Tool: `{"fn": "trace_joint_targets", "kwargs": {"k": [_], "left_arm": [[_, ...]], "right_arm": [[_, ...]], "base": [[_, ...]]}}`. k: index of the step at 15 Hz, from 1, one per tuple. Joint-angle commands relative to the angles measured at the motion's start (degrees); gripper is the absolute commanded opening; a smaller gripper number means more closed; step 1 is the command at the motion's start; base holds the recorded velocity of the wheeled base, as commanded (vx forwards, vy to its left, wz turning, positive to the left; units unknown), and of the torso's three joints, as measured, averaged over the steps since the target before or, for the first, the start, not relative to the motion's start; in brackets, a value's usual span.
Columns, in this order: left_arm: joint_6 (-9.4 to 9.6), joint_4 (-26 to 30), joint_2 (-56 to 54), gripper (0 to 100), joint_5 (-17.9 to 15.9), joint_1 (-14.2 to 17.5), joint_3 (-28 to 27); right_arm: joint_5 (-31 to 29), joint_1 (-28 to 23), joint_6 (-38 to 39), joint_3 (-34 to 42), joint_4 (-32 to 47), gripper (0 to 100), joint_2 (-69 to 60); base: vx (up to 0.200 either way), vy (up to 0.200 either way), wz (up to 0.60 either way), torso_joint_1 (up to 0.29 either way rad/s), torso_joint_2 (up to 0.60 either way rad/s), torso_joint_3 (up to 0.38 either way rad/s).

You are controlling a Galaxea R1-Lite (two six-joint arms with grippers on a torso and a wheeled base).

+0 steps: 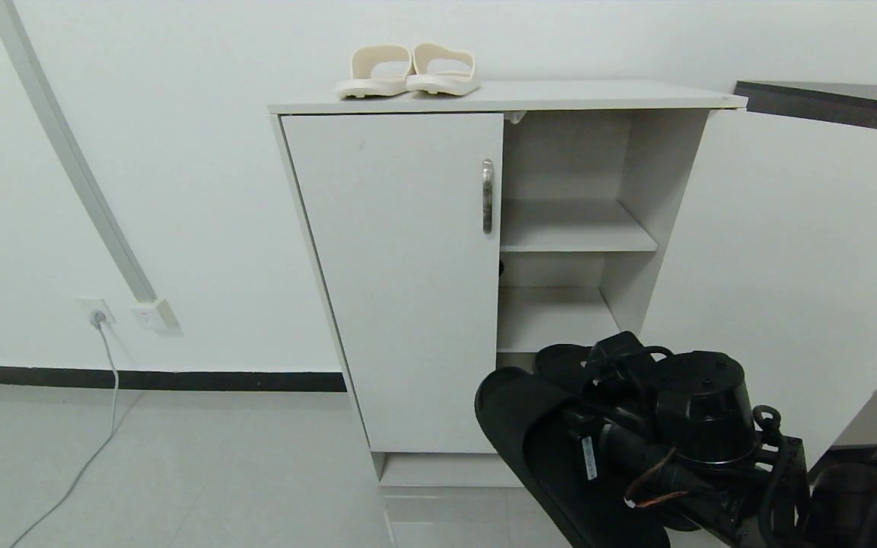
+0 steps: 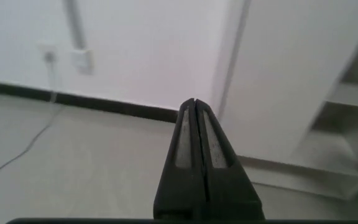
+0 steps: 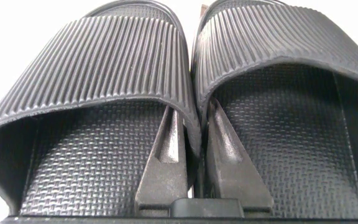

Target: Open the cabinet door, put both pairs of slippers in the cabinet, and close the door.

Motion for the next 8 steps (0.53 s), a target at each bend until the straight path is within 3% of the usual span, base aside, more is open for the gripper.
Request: {"fn": "trace_joint_targets", "kwargs": {"k": [1,2,4,6,8], "left_arm": [[2.95,1.4,-0.7,0,-6.2,0.1,0.7],[4.27,1.5,-0.7,0,-10.2,0.1,0.7],[5.76,1.3,-0.7,0,-12.0,0.1,0.7],[5.32,1.3,-0.7,0,-12.0,0.1,0.7],[4.44,1.3,-0.7,0,-11.8,0.1,0.7]], "right_arm": [[-0.6,0.7,0.0,0.0,0.0,0,-0.2],[-1.8,1.3,0.0,0.0,0.0,0,-0.2],[-2.1,1.9,0.0,-0.1,-0.1,0,0.0],[-3.5,1.9,-0.1,-1.6,0.0,0,0.2],[-8.9,2.4,0.0,-4.4,0.1,0,2.2]], "base": [[0.000,0.000,0.00,0.000,0.00,0.000],[0.000,0.000,0.00,0.000,0.00,0.000],[0.000,0.000,0.00,0.000,0.00,0.000],[0.000,0.000,0.00,0.000,0.00,0.000],[0.000,0.000,0.00,0.000,0.00,0.000]]}}
